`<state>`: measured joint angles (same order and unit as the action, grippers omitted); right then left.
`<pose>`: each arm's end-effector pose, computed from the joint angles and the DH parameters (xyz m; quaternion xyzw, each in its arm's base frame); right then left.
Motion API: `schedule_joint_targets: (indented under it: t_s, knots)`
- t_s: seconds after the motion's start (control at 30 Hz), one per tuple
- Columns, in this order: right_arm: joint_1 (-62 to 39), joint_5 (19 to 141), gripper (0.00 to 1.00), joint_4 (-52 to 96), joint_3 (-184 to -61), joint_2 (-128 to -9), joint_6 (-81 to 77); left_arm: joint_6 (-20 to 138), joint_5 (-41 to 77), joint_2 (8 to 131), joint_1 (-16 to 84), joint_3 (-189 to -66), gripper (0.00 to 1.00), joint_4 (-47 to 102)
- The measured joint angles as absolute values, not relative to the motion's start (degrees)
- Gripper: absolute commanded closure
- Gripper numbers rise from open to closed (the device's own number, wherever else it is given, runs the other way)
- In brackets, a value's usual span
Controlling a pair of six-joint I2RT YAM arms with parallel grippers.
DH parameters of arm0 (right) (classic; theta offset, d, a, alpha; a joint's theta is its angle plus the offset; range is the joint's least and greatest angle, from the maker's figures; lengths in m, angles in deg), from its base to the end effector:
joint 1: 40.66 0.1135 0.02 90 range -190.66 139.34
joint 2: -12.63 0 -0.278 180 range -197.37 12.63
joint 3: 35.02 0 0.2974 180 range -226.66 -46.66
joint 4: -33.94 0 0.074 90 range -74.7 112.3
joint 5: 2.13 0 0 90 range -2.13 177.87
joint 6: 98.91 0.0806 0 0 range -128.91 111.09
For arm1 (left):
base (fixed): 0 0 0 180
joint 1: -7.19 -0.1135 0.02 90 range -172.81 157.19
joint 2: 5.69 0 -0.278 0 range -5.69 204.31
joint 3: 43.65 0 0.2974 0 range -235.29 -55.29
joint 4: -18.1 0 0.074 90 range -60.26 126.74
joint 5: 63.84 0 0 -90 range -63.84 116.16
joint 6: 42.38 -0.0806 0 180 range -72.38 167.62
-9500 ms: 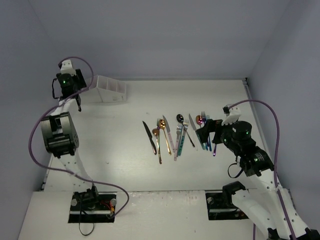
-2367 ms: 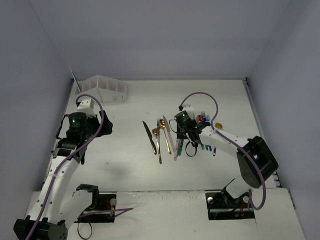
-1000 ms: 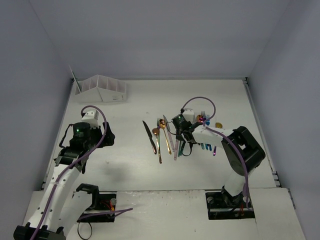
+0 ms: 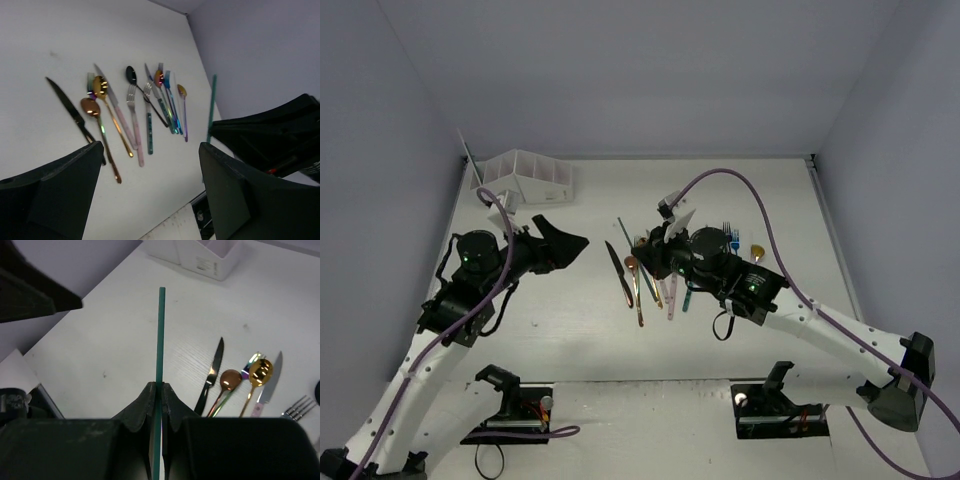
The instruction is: Sort the eating utensils into containers
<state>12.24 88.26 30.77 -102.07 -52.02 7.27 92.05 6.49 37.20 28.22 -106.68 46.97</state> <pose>0.2132 0.2810 0.3751 -0.2220 0.6764 0.3962 0.5799 0.2177 -0.1128 0.3824 -0.0427 0.7547 -0.4560 0.4697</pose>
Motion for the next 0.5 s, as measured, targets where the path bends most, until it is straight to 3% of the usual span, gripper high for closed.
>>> schedule_joint_targets:
  t_s: [0.33,0.43,0.5]
  knots:
    - [14.56,82.33,1.0,33.93,-101.38,-51.92,2.5,94.62,14.16,47.37,43.29,-109.25,0.37,36.96]
    - [14.56,81.82,1.0,34.46,-101.38,-51.92,2.05,94.51,16.23,49.19,45.36,-109.54,0.5,36.25]
    - [14.56,81.67,1.0,34.86,-101.38,-51.93,1.82,94.35,17.51,50.01,46.43,-109.59,0.69,35.35]
